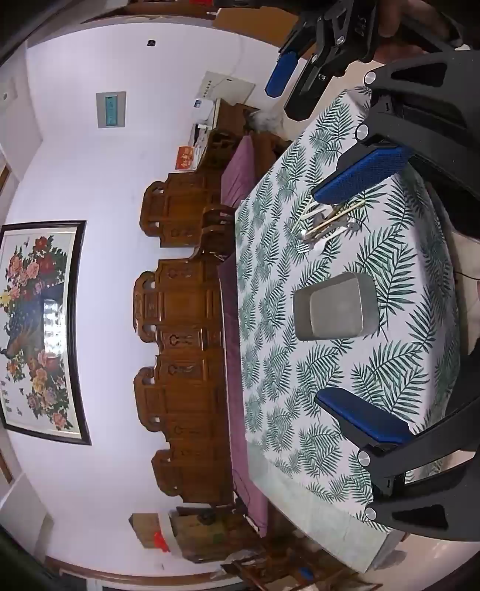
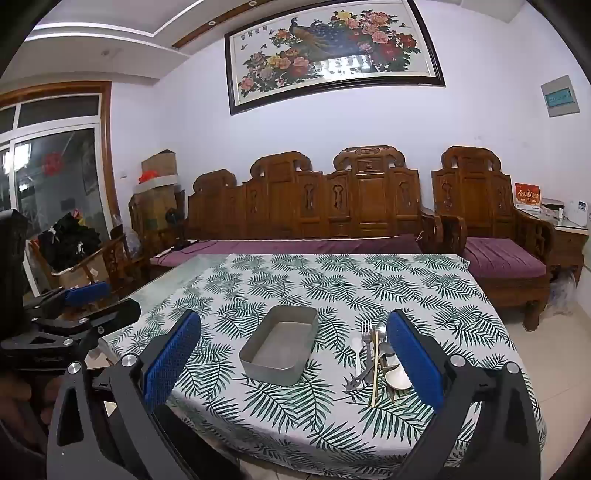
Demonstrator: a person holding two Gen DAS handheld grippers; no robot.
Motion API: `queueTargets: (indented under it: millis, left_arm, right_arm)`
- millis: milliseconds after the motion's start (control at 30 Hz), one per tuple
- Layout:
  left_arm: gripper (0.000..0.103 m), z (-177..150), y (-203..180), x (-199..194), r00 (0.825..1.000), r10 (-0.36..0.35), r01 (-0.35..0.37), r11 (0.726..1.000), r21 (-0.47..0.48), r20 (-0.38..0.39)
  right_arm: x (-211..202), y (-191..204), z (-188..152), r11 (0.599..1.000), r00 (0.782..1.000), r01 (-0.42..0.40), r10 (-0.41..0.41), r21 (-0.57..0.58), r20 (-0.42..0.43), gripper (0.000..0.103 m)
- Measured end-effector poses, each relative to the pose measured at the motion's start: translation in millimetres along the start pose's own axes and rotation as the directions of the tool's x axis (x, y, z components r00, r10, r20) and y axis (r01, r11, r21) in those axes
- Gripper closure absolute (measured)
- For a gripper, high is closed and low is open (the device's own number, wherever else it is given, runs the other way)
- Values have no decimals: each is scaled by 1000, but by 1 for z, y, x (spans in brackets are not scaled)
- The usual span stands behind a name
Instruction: Organize utensils
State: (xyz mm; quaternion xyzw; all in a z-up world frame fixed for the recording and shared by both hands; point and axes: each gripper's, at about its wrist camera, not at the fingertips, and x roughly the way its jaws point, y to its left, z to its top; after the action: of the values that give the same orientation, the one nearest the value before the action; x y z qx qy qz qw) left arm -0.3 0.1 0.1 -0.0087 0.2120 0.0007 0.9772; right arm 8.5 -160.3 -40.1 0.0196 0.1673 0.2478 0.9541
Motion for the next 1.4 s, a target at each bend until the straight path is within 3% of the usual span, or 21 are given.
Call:
queueTargets:
  millis: [1400]
  left_arm:
    - [7,8,-3,-10,1000,3,-3,1000,5,24]
  right_arm:
    - [-3,-1,2,1000,1000,-5,5,4,7,2]
